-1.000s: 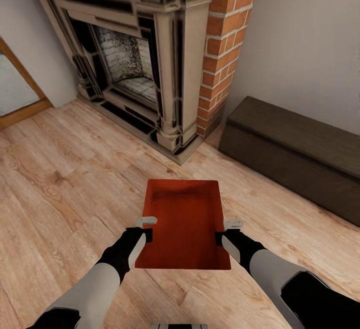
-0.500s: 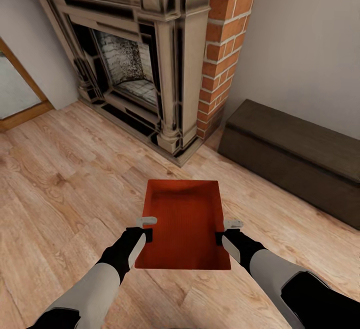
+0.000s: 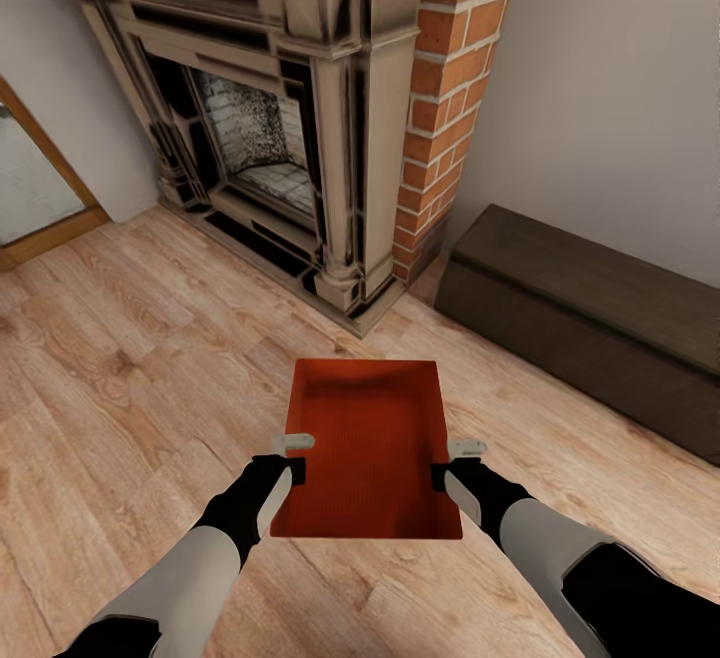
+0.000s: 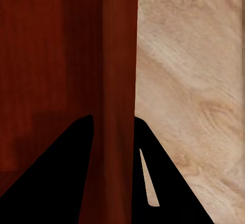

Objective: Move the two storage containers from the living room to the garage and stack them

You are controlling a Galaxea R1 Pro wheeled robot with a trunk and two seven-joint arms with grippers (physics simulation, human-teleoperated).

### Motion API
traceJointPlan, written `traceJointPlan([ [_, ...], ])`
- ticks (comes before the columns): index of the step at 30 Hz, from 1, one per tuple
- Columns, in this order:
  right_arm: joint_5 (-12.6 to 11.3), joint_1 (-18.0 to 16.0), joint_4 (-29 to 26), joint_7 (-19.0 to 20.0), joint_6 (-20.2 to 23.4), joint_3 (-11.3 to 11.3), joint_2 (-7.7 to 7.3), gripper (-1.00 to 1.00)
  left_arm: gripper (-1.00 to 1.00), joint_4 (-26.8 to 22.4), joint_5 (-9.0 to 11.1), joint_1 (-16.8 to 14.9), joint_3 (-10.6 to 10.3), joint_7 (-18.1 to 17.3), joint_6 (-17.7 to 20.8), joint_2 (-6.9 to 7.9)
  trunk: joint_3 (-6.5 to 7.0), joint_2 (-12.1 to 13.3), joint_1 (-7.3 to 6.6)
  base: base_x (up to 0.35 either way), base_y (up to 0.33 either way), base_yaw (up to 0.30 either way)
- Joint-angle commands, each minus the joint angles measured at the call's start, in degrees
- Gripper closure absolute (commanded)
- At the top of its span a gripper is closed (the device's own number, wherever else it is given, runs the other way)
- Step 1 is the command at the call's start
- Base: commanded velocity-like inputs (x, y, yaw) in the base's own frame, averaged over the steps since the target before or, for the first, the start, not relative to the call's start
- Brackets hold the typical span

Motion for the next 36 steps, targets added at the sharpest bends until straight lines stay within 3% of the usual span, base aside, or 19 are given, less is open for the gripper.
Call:
traceJointPlan([
  [1, -1.10, -0.06, -0.34, -0.10, -3.24, 1.04, -0.05, 1.00, 1.00, 0.46, 0.80, 0.01, -0.36, 0.62, 1.69, 0.10, 0.15, 0.40, -0.23, 0.000, 0.000, 0.000],
  [36, -1.08, -0.06, -0.34, -0.06, -2.81, 1.13, -0.10, 1.00, 1.00, 0.37, 0.88, 0.01, -0.37, 0.62, 1.82, 0.15, 6.44, 14.44, -7.92, 0.000, 0.000, 0.000],
])
